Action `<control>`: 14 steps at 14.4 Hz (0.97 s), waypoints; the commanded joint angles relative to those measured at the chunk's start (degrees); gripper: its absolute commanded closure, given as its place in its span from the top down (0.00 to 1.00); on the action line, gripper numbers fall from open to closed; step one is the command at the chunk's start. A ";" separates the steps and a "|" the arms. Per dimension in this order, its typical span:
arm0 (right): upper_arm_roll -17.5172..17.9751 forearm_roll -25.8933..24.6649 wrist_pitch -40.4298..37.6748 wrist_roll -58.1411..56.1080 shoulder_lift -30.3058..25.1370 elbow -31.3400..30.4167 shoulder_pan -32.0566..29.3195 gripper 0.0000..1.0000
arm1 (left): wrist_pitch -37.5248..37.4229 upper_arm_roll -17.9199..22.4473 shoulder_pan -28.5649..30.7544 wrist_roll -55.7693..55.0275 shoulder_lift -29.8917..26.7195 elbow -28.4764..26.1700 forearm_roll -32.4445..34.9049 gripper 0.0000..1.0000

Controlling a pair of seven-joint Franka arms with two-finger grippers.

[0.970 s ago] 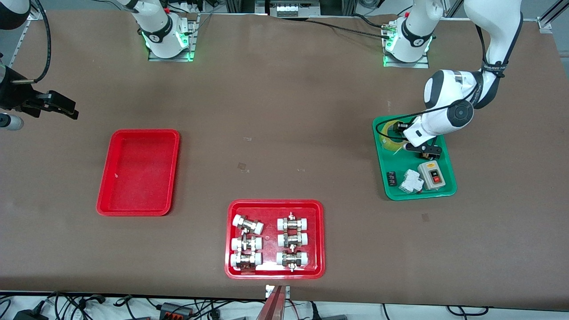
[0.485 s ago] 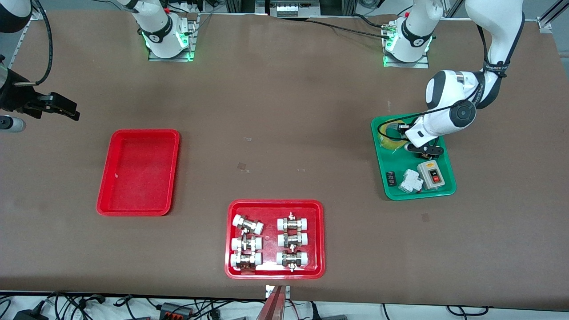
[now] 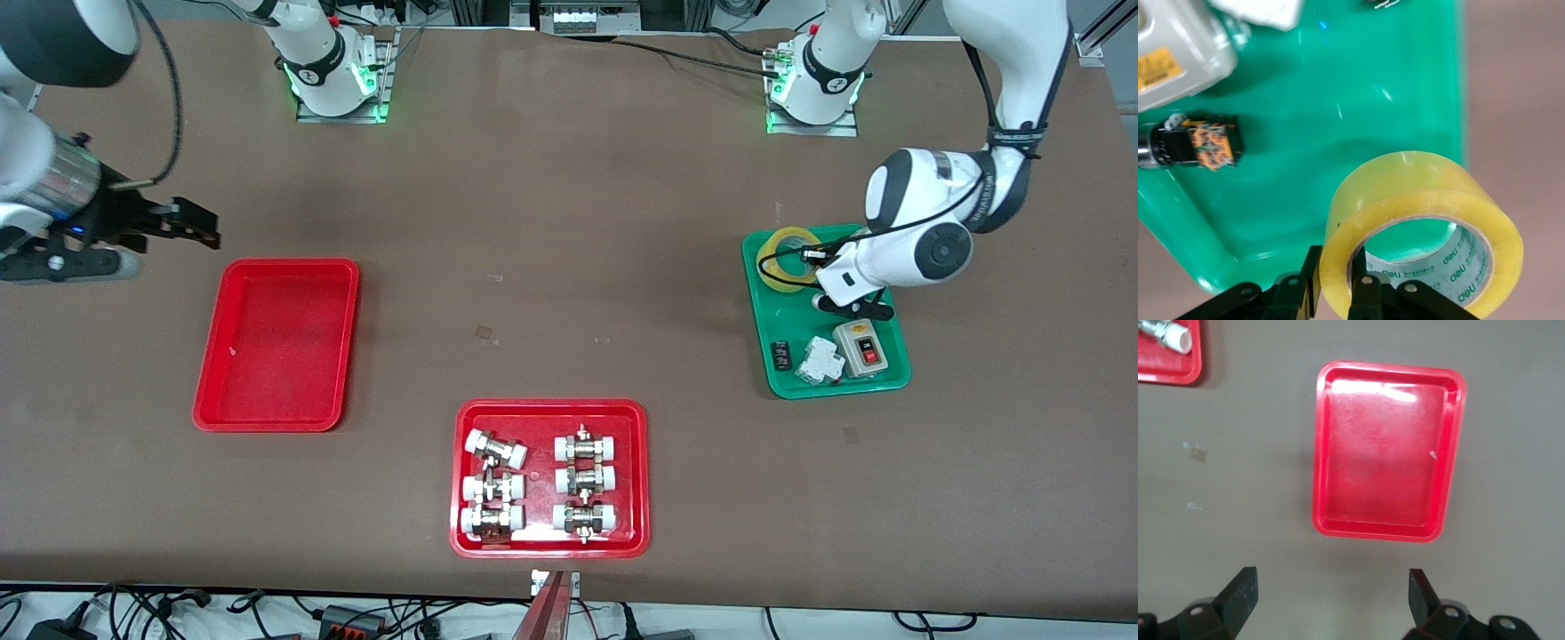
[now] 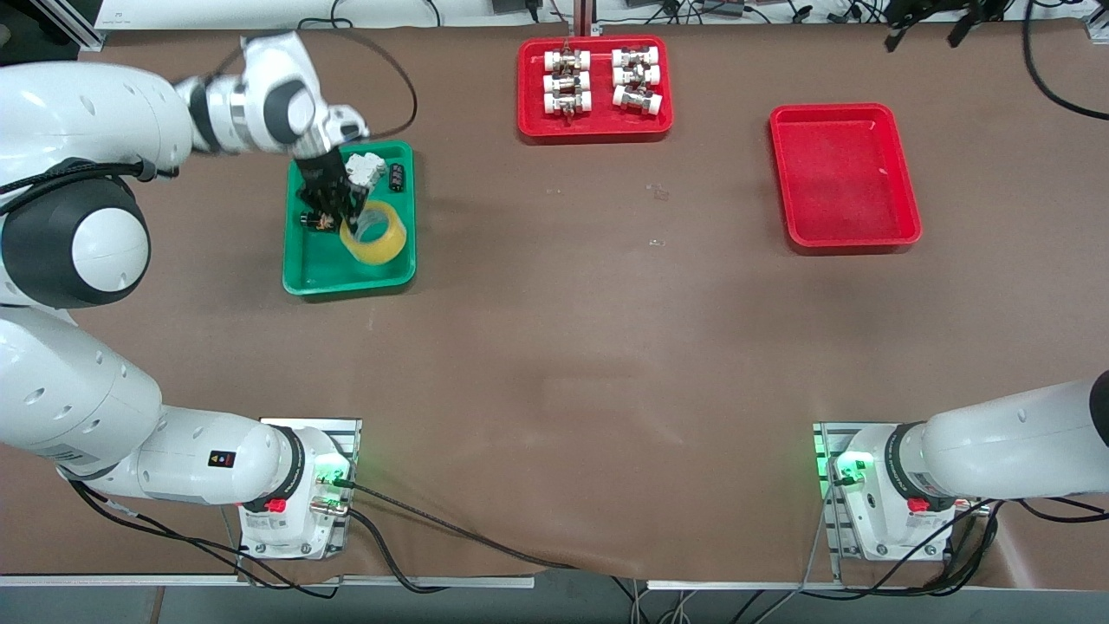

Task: Left arm passes tape to right arm into tray
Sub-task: 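Lift the tape with the left gripper while the right gripper approaches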

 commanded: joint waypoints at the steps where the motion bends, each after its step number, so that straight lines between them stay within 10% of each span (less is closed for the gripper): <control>1: -0.09 3.15 -2.10 0.08 0.54 -0.40 0.80 1.00 | -10.84 -1.53 -2.48 -0.12 5.45 14.45 -5.97 0.04; 7: -0.09 6.23 -2.72 -1.23 6.35 4.51 2.74 1.00 | -10.50 -3.91 -10.56 -2.67 13.60 27.11 -29.93 0.02; 14: -0.18 27.91 -2.46 -1.67 11.09 6.45 2.74 1.00 | 4.61 -4.00 -20.06 -11.54 23.72 38.55 -46.65 0.01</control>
